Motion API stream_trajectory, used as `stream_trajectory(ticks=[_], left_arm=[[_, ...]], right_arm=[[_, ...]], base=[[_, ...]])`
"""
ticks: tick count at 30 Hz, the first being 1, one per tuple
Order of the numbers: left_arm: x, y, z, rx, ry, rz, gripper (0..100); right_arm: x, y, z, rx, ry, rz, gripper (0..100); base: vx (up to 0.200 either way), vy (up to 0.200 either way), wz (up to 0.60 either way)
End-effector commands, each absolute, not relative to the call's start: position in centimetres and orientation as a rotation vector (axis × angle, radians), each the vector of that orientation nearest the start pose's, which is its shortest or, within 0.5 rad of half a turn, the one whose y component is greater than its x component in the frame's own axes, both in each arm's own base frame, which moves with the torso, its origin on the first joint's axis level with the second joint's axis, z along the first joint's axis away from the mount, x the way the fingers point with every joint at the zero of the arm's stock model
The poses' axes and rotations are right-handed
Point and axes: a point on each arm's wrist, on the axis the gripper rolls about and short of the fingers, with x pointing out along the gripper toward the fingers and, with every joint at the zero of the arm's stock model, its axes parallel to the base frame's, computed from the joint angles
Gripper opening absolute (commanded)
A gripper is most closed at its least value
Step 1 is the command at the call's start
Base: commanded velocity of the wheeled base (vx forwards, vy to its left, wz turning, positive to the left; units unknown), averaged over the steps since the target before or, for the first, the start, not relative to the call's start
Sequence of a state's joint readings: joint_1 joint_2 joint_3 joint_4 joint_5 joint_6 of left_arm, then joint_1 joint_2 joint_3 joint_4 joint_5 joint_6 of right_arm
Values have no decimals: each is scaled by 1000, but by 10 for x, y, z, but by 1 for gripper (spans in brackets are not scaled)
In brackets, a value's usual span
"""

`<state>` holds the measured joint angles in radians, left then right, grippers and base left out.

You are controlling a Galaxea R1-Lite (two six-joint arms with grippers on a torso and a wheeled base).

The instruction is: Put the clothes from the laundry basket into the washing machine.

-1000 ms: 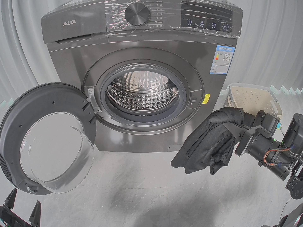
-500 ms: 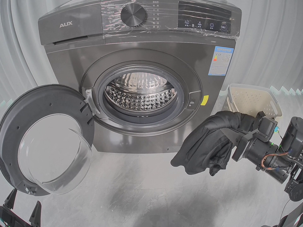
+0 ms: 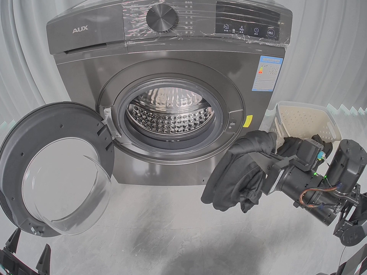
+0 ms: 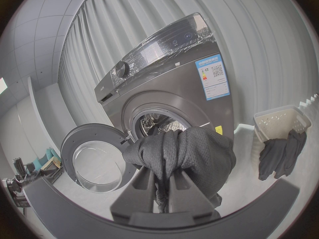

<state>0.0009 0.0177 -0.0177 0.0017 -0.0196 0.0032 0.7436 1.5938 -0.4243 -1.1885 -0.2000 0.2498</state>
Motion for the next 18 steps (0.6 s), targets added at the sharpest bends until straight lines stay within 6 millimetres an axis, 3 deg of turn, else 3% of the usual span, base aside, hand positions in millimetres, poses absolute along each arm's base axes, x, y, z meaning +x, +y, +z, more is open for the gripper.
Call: stream_trajectory(ticks=[1, 10, 18], left_arm=[[-23, -1, 76, 12, -2, -26, 100], [-23, -1, 76, 25, -5, -51, 100], [-23, -1, 76, 23, -7, -52, 100]], right_arm=[[195, 187, 163, 264, 59, 571, 0], [210, 215, 159, 298, 4, 608, 0], [220, 227, 158, 313, -24, 618, 0]], base=[[0, 0, 0], [0, 0, 0], [0, 0, 0]])
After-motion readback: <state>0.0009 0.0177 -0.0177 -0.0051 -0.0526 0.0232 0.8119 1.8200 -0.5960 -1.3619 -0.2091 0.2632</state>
